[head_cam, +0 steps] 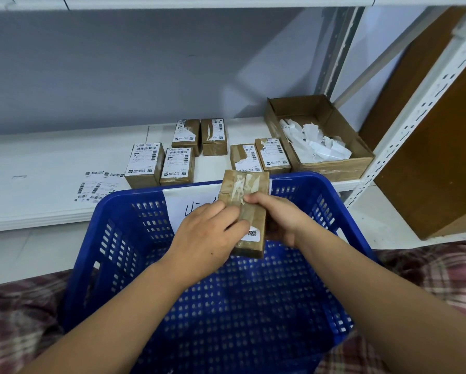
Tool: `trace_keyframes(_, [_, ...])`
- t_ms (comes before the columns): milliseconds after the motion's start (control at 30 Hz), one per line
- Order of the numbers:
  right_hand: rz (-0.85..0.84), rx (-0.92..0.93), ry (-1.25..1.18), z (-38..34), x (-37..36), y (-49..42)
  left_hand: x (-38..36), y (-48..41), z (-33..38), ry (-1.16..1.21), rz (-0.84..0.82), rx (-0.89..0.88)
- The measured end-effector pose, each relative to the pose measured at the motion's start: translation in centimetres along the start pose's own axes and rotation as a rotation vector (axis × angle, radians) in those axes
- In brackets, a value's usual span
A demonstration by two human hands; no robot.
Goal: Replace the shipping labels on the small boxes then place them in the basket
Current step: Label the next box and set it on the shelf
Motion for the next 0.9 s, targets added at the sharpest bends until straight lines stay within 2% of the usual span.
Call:
trace_keyframes(500, [0.059, -0.036, -0.061, 0.2, 1.0, -0.2, -0.4, 0.0, 0.6, -0.002, -0.054, -0.058])
trace_keyframes(900, [0.099, -0.061, -0.067, 0.2, 1.6, -0.2, -0.7, 0.2, 0.6, -0.028, -0.006, -0.106])
Point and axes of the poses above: each hand's wrist, its own y-axis away from the middle knuckle, its own x-axis out of the back of the hand, z = x × y, the point moved 8 cm from there along -y, towards the middle knuckle, and after that the axes turned 2 degrees about -x, right-handed, at the moved point
